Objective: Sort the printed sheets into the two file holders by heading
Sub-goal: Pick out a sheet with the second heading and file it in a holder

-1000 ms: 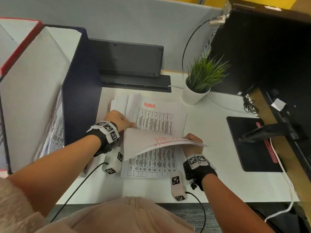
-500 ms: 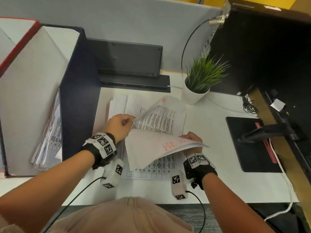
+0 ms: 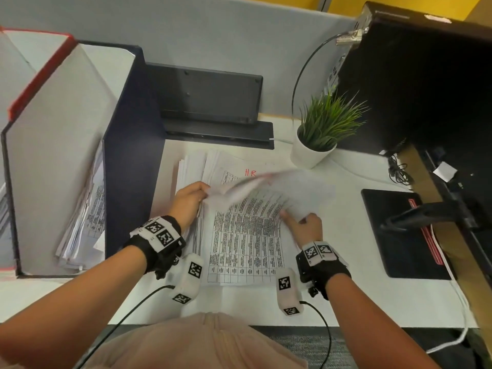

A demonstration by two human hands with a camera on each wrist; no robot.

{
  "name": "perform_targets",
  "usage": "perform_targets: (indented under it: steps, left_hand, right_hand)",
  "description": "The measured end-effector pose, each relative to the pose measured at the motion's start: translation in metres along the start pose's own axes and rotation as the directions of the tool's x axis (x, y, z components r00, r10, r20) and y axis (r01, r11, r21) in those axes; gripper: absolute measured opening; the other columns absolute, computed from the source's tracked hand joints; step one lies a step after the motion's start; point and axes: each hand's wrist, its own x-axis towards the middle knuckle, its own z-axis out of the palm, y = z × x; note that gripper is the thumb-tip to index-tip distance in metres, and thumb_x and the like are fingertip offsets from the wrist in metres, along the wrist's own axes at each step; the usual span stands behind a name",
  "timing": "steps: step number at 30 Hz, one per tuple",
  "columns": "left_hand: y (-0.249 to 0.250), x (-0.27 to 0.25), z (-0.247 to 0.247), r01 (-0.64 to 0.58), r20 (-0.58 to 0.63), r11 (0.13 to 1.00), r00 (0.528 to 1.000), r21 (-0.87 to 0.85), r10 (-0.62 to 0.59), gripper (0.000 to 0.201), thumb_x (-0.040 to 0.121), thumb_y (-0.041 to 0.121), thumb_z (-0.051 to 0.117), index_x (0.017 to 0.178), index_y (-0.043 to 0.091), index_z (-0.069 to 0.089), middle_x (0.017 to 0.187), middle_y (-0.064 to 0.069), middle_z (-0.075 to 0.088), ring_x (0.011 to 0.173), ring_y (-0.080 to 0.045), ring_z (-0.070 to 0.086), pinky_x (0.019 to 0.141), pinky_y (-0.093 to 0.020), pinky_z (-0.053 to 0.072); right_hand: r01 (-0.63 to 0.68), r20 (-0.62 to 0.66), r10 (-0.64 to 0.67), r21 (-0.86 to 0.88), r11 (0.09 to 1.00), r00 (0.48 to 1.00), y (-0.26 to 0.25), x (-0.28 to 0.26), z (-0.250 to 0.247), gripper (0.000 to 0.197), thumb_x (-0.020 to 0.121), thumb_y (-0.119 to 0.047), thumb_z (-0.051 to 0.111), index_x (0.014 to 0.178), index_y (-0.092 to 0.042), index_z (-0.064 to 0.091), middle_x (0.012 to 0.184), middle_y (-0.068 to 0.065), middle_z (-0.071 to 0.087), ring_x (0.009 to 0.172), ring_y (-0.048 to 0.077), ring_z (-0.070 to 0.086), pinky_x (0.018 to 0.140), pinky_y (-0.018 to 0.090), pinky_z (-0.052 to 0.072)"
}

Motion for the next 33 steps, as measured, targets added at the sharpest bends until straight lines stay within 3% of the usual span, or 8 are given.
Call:
perform_targets:
  steps: [3,5,10,17,21,24,30,33]
  left_hand:
    - [0.007,0.0,0.003,0.202,0.119,0.935,0.978,-0.29,-0.174,0.035,0.096,0.046,0.035,0.103,0.018,0.056,0.107,-0.012,0.06,0.1,-0.029,0.057,0.093,-0.041,0.044]
    - [0.012,-0.002,0.009,0.203,0.165,0.953,0.972,-0.223,-0.168,0.047,0.088,0.063,0.034,0.108,0.025,0.052,0.112,-0.004,0.059,0.108,-0.026,0.056,0.097,-0.042,0.042]
    - [0.022,-0.011,0.021,-0.217,0.128,0.941,0.974,0.26,0.189,0.043,0.086,0.014,0.063,0.126,0.014,0.048,0.116,-0.002,0.062,0.103,-0.015,0.06,0.082,-0.021,0.047]
    - [0.059,-0.028,0.009,-0.538,-0.101,0.832,0.828,0.133,0.552,0.039,0.087,0.005,0.06,0.123,0.012,0.049,0.107,0.009,0.063,0.096,0.002,0.062,0.08,-0.013,0.051]
    - [0.053,-0.035,0.01,-0.519,-0.128,0.852,0.842,0.07,0.524,0.034,0.083,0.007,0.067,0.112,0.021,0.055,0.101,0.012,0.062,0.089,0.011,0.06,0.073,-0.004,0.047]
    - [0.045,-0.033,0.015,-0.45,-0.078,0.884,0.884,0.125,0.461,0.033,0.087,0.013,0.064,0.119,0.009,0.059,0.105,0.009,0.062,0.092,0.003,0.06,0.071,-0.001,0.045]
    - [0.054,-0.033,0.01,-0.547,-0.12,0.833,0.824,0.085,0.554,0.023,0.085,0.018,0.066,0.103,0.033,0.062,0.092,0.027,0.063,0.088,0.01,0.063,0.073,-0.006,0.049]
    - [0.035,-0.027,0.009,-0.448,-0.065,0.878,0.884,0.166,0.463,0.021,0.085,0.023,0.066,0.105,0.027,0.062,0.094,0.012,0.067,0.09,-0.007,0.066,0.076,-0.021,0.055]
  right_hand:
    - [0.087,-0.05,-0.085,0.057,0.995,0.995,-0.011,-0.001,0.0,0.029,0.083,-0.035,0.066,0.097,-0.01,0.069,0.095,0.009,0.062,0.089,0.021,0.058,0.081,0.027,0.045]
    - [0.081,-0.041,-0.074,0.231,0.97,0.996,-0.021,-0.003,0.001,0.034,0.089,-0.029,0.061,0.118,-0.011,0.061,0.111,0.007,0.063,0.099,0.017,0.058,0.087,0.026,0.044]
    - [0.195,-0.09,-0.174,0.373,0.907,0.981,-0.046,-0.012,0.004,0.033,0.091,-0.017,0.058,0.122,-0.01,0.056,0.11,-0.001,0.061,0.101,0.012,0.057,0.075,0.006,0.047]
    - [0.371,-0.222,-0.297,0.557,0.743,0.929,-0.096,-0.024,-0.019,0.027,0.086,-0.015,0.064,0.109,-0.026,0.056,0.103,-0.019,0.064,0.096,-0.009,0.062,0.078,0.007,0.05]
    - [0.33,-0.148,-0.299,0.552,0.766,0.943,-0.092,-0.033,-0.012,0.033,0.081,-0.01,0.069,0.111,-0.017,0.059,0.102,-0.01,0.067,0.092,-0.004,0.065,0.081,0.017,0.055]
    - [0.324,-0.14,-0.295,0.509,0.797,0.945,-0.091,-0.038,-0.005,0.035,0.084,-0.009,0.066,0.117,-0.004,0.059,0.108,0.001,0.067,0.1,0.009,0.065,0.092,0.03,0.053]
    - [0.377,-0.198,-0.323,0.549,0.746,0.926,-0.091,-0.029,-0.008,0.025,0.08,-0.012,0.071,0.102,-0.02,0.063,0.094,-0.016,0.069,0.091,-0.002,0.067,0.075,0.014,0.054]
    - [0.311,-0.126,-0.286,0.473,0.824,0.95,-0.07,-0.032,0.003,0.036,0.078,-0.013,0.073,0.111,-0.016,0.06,0.1,-0.014,0.065,0.094,-0.004,0.064,0.082,0.015,0.053]
